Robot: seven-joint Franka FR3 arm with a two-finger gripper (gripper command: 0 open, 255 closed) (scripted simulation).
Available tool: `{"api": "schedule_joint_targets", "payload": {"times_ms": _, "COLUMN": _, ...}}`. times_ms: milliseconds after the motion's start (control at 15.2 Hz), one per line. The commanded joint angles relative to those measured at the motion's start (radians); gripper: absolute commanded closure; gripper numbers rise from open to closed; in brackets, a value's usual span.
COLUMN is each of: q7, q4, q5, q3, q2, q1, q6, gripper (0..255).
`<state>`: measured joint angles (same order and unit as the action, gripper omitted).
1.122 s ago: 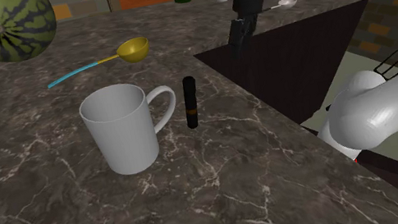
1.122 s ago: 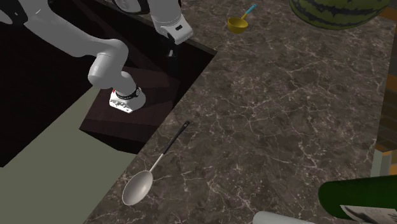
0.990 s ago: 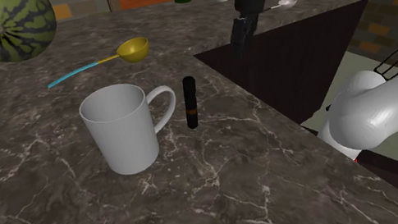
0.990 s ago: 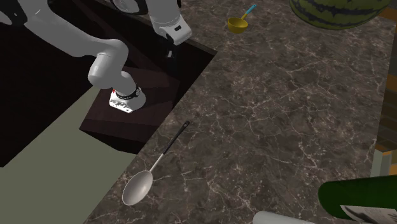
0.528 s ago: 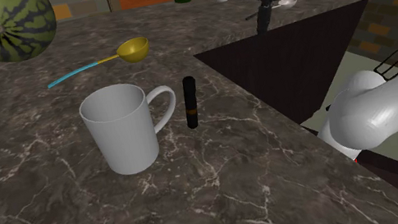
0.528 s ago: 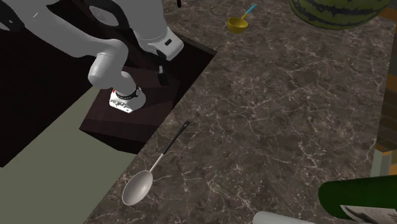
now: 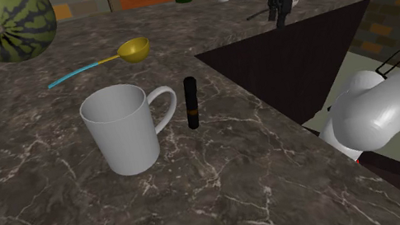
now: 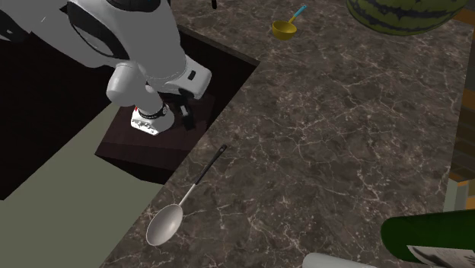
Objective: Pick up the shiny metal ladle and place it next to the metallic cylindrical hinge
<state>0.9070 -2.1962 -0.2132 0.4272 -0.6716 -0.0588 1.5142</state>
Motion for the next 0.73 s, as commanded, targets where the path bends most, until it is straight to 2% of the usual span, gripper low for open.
{"api": "schedule_joint_targets", "payload": {"times_ms": 0, "q7": 0.115, "q4": 0.055, "q5": -0.027, "q3": 0.056, "q2": 0.040, "q1": -0.018, "q6": -0.014, "gripper": 0}}
{"api": "schedule_joint_targets", "payload": {"times_ms": 396, "q7": 0.454, "q4": 0.268, "q5": -0.051, "q3": 0.237, "q2": 0.225, "q1": -0.098, "q6": -0.033, "gripper": 0}}
{"api": "schedule_joint_targets", "payload": {"times_ms": 660, "q7": 0.707, "q4": 0.442, "q5": -0.004, "q3": 0.381, "q2": 0.403, "q1": -0.158, "q6": -0.040, "gripper": 0}}
